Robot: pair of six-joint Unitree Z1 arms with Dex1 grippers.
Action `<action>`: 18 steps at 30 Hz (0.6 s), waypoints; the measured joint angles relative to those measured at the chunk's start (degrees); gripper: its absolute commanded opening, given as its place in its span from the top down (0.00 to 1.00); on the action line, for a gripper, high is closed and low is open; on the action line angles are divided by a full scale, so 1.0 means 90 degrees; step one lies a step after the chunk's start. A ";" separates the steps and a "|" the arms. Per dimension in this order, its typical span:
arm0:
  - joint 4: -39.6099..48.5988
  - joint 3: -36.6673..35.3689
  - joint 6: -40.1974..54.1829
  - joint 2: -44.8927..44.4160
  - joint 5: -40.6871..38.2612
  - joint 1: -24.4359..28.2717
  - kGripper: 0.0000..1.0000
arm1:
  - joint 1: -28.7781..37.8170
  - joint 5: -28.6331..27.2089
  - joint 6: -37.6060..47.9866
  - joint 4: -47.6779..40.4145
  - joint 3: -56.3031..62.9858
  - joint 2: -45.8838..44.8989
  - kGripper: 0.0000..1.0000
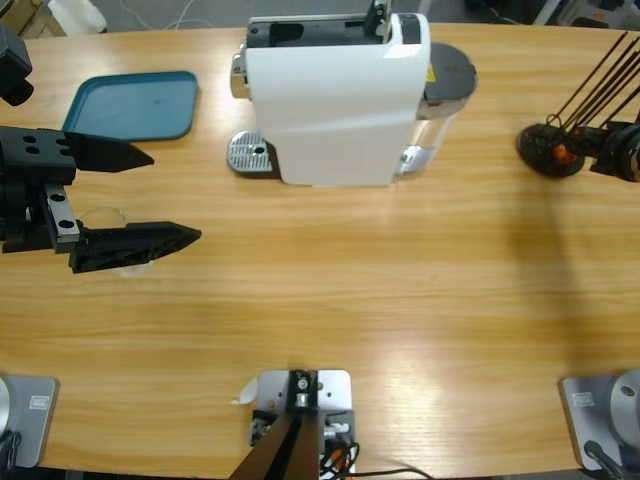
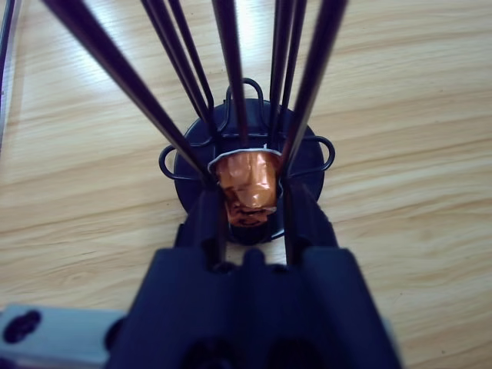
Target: Pour coffee
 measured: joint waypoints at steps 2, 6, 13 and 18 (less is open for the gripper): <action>0.0000 0.0000 -0.0010 0.0000 0.0000 0.0000 0.02 | -0.0004 0.0000 -0.0011 -0.0008 0.0005 0.0000 0.48; 0.0000 0.0001 -0.0047 0.0000 0.0000 0.0000 0.02 | -0.0006 0.0002 -0.0011 -0.0018 0.0004 0.0000 0.51; 0.0000 0.0029 -0.0065 0.0000 0.0000 0.0000 0.02 | -0.0015 0.0037 -0.0093 -0.0058 0.0000 0.0000 0.85; 0.0000 0.0029 -0.0068 0.0000 0.0000 0.0000 0.02 | -0.0015 0.0051 -0.0163 -0.0149 0.0003 -0.0001 0.90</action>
